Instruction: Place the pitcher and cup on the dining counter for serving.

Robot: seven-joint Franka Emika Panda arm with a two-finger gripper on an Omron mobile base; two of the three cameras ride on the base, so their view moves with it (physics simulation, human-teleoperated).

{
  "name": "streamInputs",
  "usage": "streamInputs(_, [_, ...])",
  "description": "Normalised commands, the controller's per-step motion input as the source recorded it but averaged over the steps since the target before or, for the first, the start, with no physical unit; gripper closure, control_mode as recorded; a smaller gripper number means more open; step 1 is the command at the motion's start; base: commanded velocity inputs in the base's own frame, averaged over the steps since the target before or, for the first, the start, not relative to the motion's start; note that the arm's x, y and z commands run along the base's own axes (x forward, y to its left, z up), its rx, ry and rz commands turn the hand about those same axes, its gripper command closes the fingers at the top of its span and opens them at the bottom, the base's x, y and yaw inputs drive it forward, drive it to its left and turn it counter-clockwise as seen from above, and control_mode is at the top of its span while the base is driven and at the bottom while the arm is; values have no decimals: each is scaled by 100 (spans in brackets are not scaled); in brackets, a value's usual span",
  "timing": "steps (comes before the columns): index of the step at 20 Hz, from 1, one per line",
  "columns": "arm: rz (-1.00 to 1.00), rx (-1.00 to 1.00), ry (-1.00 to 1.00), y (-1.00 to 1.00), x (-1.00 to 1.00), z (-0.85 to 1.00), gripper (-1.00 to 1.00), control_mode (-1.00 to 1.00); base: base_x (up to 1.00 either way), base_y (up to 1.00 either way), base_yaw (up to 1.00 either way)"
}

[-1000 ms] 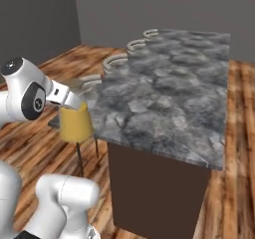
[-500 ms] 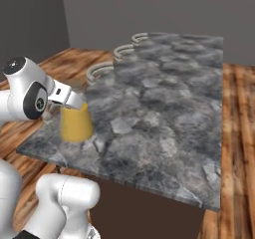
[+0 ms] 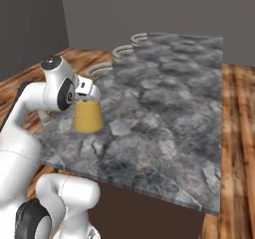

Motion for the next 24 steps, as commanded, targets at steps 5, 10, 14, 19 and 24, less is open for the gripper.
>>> streamInputs(5, [44, 1, 5, 0, 100, -31, 100, -100, 0, 0, 0])
streamInputs(10, [40, 5, 5, 0, 100, -30, 100, -100, 0, 0, 0])
streamInputs(14, [11, 1, 0, 8, 68, -11, 100, -100, 0, 0, 0])
streamInputs(19, [0, 0, 0, 30, 77, -20, 100, -100, 0, 0, 0])
streamInputs(24, [0, 0, 0, 20, 24, -47, 100, -100, 0, 0, 0])
